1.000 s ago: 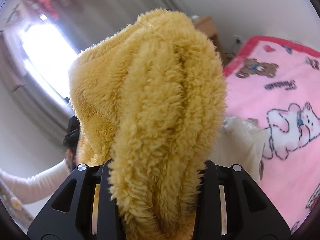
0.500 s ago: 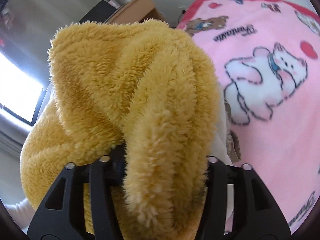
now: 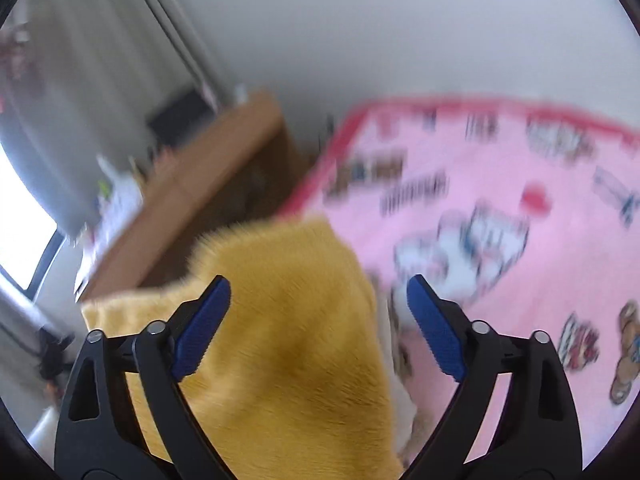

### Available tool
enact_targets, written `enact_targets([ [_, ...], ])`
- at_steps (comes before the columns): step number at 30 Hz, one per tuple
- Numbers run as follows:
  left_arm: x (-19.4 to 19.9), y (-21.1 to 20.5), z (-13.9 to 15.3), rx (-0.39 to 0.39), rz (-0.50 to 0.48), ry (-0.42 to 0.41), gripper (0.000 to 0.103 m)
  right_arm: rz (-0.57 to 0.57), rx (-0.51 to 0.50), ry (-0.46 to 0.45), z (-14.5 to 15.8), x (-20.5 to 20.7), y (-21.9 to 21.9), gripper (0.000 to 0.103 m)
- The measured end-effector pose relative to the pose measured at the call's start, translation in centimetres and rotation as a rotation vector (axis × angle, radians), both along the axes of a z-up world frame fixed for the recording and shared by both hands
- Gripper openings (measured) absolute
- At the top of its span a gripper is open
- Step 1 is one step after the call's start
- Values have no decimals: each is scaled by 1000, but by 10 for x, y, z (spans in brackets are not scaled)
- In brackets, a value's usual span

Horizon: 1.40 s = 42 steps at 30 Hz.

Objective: Fold large clothes
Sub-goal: 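Lower the yellow bundle onto the white garment with both grippers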

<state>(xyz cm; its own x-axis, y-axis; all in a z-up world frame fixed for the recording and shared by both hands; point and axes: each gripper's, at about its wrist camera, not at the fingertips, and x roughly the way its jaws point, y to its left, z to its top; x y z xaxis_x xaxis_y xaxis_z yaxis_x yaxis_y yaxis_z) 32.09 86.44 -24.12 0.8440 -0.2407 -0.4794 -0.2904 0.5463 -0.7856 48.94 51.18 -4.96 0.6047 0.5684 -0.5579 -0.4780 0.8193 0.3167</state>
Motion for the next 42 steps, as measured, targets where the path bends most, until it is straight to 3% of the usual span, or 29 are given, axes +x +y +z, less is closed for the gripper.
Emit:
enact_targets([
  [2, 1, -53, 29, 195, 15, 47, 91, -7, -67, -107, 9, -38, 15, 89],
  [6, 22, -124, 69, 372, 55, 25, 97, 83, -165, -407, 7, -127, 63, 95],
  [8, 48, -167, 75, 460, 75, 23, 97, 96, -229, -461, -4, -141, 84, 95],
  [12, 98, -221, 63, 637, 139, 123, 97, 32, -201, -443, -16, -136, 97, 95],
  [14, 107, -227, 61, 640, 161, 169, 97, 43, -196, -363, -30, -119, 99, 93],
  [16, 116, -228, 50, 612, 162, 213, 97, 86, -213, -287, -42, -106, 101, 78],
  [17, 118, -227, 46, 606, 177, 231, 98, 122, -209, -249, -52, -98, 101, 76],
  [19, 126, -226, 34, 641, 173, 262, 98, 149, -244, -234, -69, -89, 105, 74],
  [22, 141, -229, 15, 713, 115, 333, 98, 196, -353, -199, -92, -75, 118, 74],
  [30, 163, -213, -9, 674, 72, 366, 99, 189, -313, -51, -132, -35, 118, 81],
  [42, 179, -194, -9, 654, 39, 421, 99, 197, -304, -11, -141, -24, 126, 82],
])
